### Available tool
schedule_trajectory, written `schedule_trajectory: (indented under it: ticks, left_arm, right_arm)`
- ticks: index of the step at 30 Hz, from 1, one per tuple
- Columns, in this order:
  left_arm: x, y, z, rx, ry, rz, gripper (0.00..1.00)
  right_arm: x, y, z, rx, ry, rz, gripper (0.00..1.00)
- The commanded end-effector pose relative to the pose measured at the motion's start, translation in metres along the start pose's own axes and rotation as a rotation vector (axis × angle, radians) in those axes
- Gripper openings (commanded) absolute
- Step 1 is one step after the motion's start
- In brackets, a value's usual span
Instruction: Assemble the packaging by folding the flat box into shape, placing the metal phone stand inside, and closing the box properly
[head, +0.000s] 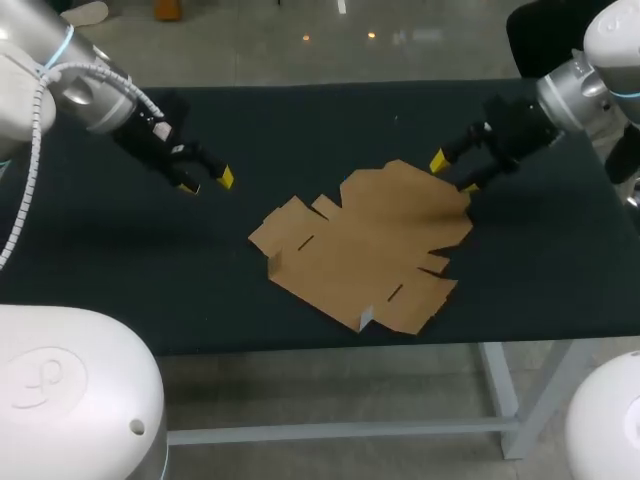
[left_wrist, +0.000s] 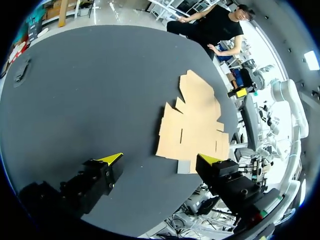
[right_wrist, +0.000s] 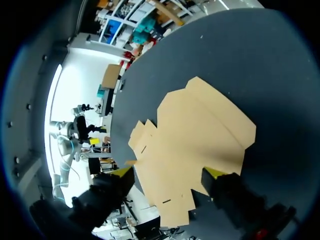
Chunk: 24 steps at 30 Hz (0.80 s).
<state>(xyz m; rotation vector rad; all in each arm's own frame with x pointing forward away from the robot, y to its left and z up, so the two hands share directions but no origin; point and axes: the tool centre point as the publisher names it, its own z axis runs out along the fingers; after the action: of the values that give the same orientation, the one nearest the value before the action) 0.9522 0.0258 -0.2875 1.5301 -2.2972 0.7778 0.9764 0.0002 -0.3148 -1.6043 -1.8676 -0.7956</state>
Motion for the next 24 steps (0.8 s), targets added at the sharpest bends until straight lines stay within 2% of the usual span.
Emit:
schedule_trajectory:
  ticks: [1, 4, 7, 10, 11, 24]
  left_arm:
    - [0.0005, 0.0004, -0.0037, -0.024, 0.007, 0.038, 1.0]
    - [0.0014, 0.0002, -0.006, -0.058, 0.029, 0.094, 1.0]
    - [0.0018, 0.001, -0.0082, -0.104, 0.06, 0.194, 1.0]
    - [0.0017, 0.0005, -0.0105, -0.18, 0.095, 0.28, 1.0]
    - [0.0017, -0.002, -0.0109, -0.198, 0.092, 0.278, 1.0]
    - [0.0017, -0.002, -0.0109, -0.198, 0.092, 0.278, 1.0]
  right_arm:
    - [0.001, -0.0046, -0.0086, 0.014, 0.017, -0.01, 1.0]
    - [0.002, -0.0034, -0.0113, 0.028, 0.023, -0.024, 1.0]
    - [0.0024, -0.0031, -0.0139, 0.049, 0.05, -0.052, 1.0]
    - [0.0028, -0.0038, -0.0147, 0.06, 0.056, -0.066, 1.0]
    - [0.0028, -0.0038, -0.0147, 0.06, 0.056, -0.066, 1.0]
    - [0.0028, -0.0038, -0.0147, 0.06, 0.056, -0.066, 1.0]
